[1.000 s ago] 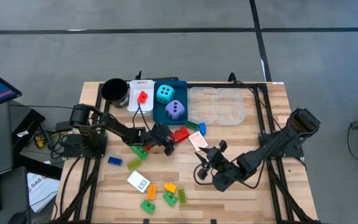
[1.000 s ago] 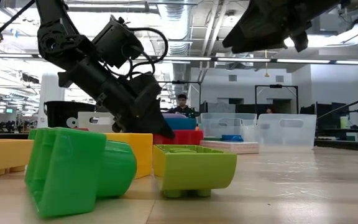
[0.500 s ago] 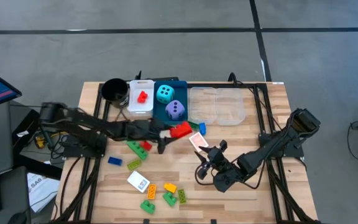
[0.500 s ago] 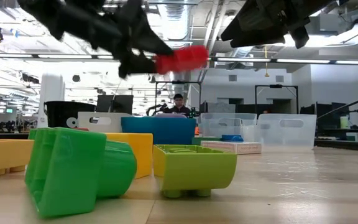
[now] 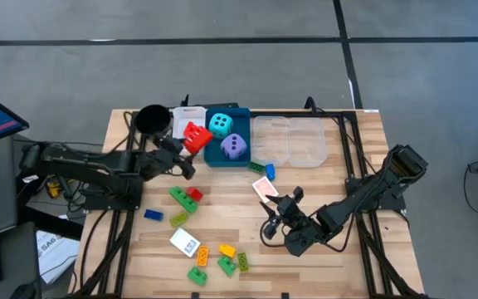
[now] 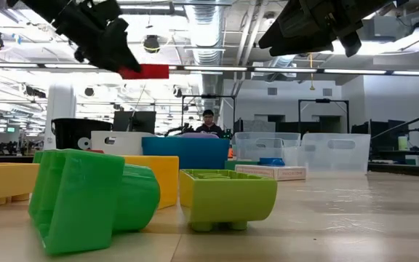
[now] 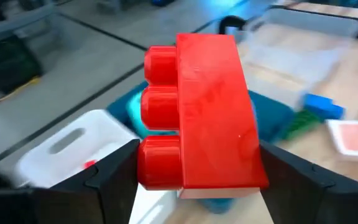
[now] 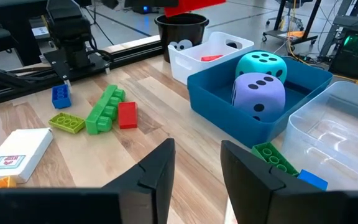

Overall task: Pick & Place Toys
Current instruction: Put the large red game piece into the white bin

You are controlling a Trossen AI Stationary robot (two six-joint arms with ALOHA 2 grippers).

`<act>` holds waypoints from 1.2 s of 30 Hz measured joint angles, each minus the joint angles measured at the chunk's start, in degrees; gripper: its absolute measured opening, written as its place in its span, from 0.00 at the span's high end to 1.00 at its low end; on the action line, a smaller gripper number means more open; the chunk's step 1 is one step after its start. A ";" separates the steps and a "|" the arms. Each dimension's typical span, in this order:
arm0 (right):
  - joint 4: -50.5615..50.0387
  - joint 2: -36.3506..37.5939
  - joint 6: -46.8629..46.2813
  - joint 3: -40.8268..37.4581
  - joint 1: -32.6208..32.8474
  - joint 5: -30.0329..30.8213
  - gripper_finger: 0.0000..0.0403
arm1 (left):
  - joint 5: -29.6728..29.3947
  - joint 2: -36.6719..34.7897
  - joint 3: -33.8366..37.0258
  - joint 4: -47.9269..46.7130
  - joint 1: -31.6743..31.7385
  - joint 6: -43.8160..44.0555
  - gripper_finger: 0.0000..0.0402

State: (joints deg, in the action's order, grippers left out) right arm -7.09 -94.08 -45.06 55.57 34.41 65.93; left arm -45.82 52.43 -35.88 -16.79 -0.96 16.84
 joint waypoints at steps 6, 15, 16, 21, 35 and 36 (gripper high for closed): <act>-0.13 0.02 -0.05 0.00 -0.04 -0.02 0.69 | -1.86 -1.24 0.00 -9.47 4.65 3.16 0.32; -0.11 0.02 -0.09 0.00 -0.04 -0.04 0.69 | -1.25 3.50 2.20 -10.47 12.68 4.60 0.32; -0.12 0.02 -0.07 0.00 -0.04 -0.04 0.69 | -0.66 4.13 2.98 -9.79 13.38 4.62 0.31; -0.11 0.02 -0.15 0.00 -0.04 -0.09 0.69 | 1.38 7.37 7.15 -2.69 16.46 4.46 0.31; -0.34 0.02 -0.42 0.00 -0.46 -1.11 0.69 | 8.28 8.91 9.01 7.74 17.56 1.12 0.23; -0.28 0.02 -0.42 0.00 -0.46 -1.31 0.69 | 8.43 8.91 9.01 8.07 17.54 1.12 0.22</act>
State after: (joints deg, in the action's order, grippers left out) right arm -7.37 -94.06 -45.47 55.57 33.95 64.62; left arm -37.39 61.34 -26.87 -8.72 16.59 17.95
